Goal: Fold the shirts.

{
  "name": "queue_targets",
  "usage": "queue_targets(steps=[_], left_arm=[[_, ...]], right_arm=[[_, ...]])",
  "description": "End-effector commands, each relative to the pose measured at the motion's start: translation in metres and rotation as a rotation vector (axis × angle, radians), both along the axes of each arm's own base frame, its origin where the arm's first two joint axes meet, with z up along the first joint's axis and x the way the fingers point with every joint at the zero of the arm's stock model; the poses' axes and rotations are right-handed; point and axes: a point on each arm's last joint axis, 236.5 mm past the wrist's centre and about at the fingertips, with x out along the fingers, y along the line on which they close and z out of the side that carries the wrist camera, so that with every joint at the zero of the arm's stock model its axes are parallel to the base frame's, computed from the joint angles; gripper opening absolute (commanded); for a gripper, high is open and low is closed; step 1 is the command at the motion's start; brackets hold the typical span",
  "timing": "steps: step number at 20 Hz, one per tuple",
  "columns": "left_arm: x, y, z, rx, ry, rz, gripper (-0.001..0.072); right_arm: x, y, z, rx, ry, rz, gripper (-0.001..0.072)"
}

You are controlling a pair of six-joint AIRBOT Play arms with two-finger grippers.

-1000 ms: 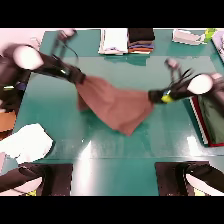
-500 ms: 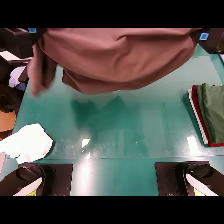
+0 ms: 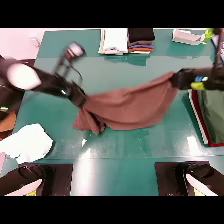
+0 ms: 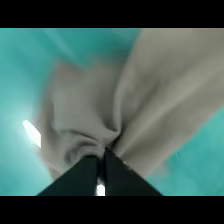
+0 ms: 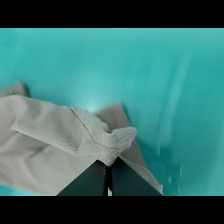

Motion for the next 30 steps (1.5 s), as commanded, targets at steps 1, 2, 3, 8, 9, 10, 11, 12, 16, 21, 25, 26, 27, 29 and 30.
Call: queue_targets(steps=[1,2,3,8,9,10,11,12,16,21,25,26,27,29,30], left_arm=[[-0.029,0.005,-0.071,0.061,0.174,0.006,0.0331],[-0.026,0.007,-0.069,0.057,0.173,0.028,0.0555],[-0.021,0.013,-0.062,0.049,0.169,0.061,0.0558],[0.001,0.08,-0.025,0.017,0.15,0.267,0.0558],[-0.002,0.09,-0.031,0.029,0.184,0.29,0.0558],[-0.005,0.094,-0.039,0.036,0.204,0.302,0.0558],[-0.006,0.095,-0.051,0.038,0.212,0.31,0.0558],[-0.007,0.09,-0.064,0.016,0.228,0.319,0.0558],[-0.002,0.066,-0.112,-0.09,0.305,0.376,0.0558],[0.013,0.057,-0.144,-0.119,0.356,0.428,0.0557],[0.019,0.054,-0.144,-0.134,0.345,0.436,0.0253],[0.021,0.054,-0.139,-0.137,0.333,0.426,0.0062],[0.024,0.053,-0.132,-0.136,0.311,0.403,0.0032],[0.035,0.062,-0.104,-0.101,0.229,0.37,0.0031],[0.045,0.068,-0.078,-0.079,0.156,0.353,0.0031]], right_arm=[[-0.013,-0.004,-0.054,-0.03,0.126,-0.013,0.0019],[-0.015,-0.005,-0.061,-0.034,0.143,-0.016,0.0019],[-0.016,-0.005,-0.065,-0.035,0.153,-0.019,0.0019],[-0.013,-0.004,-0.063,-0.03,0.138,-0.02,0.0019],[-0.011,-0.004,-0.062,-0.027,0.129,-0.021,0.0019],[-0.01,-0.004,-0.061,-0.024,0.124,-0.022,0.0019],[-0.01,-0.004,-0.061,-0.024,0.124,-0.022,0.0019],[-0.009,-0.003,-0.063,-0.024,0.126,-0.023,0.0019],[-0.007,0.003,-0.073,-0.012,0.165,-0.018,0.0019],[-0.004,0.012,-0.087,0.009,0.212,-0.012,0.002],[0.001,0.013,-0.089,0.01,0.209,-0.014,0.002],[0.002,0.013,-0.087,0.014,0.198,-0.015,0.002],[0.003,0.013,-0.083,0.02,0.179,-0.016,0.002],[0.008,0.012,-0.06,0.03,0.112,-0.017,0.0019],[0.012,0.01,-0.04,0.041,0.062,-0.023,0.0019]])
